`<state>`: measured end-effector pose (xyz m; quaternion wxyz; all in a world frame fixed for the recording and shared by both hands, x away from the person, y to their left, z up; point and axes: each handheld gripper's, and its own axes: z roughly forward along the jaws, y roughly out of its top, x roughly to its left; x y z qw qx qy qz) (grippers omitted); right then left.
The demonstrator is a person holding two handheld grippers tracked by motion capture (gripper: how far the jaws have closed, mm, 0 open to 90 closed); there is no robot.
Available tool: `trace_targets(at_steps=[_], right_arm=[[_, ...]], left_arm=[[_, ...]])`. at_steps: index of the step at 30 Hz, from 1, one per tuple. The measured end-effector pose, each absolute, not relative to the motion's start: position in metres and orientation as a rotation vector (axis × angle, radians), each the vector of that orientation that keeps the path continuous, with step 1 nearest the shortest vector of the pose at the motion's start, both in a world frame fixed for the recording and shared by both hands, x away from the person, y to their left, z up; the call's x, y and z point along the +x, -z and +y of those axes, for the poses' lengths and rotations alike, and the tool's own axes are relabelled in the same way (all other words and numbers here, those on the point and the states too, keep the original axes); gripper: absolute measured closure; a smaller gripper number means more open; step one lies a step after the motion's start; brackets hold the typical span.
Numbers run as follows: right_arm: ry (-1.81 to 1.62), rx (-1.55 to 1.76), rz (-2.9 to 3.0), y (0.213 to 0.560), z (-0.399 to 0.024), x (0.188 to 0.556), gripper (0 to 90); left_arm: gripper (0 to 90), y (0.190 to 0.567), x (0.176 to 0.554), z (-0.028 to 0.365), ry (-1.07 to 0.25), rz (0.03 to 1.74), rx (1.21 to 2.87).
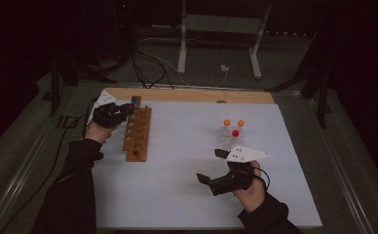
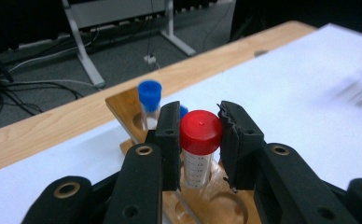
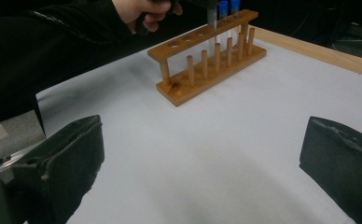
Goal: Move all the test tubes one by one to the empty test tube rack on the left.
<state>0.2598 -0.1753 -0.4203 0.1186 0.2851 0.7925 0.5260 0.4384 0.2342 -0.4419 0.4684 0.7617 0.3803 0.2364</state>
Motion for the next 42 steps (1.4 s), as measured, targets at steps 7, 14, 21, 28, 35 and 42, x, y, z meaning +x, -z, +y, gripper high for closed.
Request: trace_targets(at_steps=[7, 14, 21, 28, 35, 42], right_arm=[[-1.547, 0.838, 2.315, 0.418, -0.176, 0.259, 0.0], [-1.567, 0.860, 2.261, 0.406, -0.192, 0.265, 0.0], [-1.521, 0.888, 2.162, 0.393, -0.221, 0.277, 0.0], [-1.371, 1.033, 2.130, 0.408, -0.238, 0.292, 0.0], [-1.285, 1.130, 2.129, 0.437, -0.250, 0.307, 13.8], [-1.224, 1.199, 2.090, 0.455, -0.254, 0.322, 36.0]], left_arm=[[63.8, 0.437, 0.437, 0.237, -0.515, 0.920, 1.867], [20.7, 0.417, 0.416, 0.230, -0.493, 0.877, 1.851], [3.3, 0.405, 0.386, 0.215, -0.401, 0.759, 1.848], [1.3, 0.408, 0.356, 0.194, -0.342, 0.664, 1.865], [1.4, 0.413, 0.338, 0.178, -0.289, 0.590, 1.873], [1.3, 0.414, 0.332, 0.172, -0.277, 0.550, 1.873]])
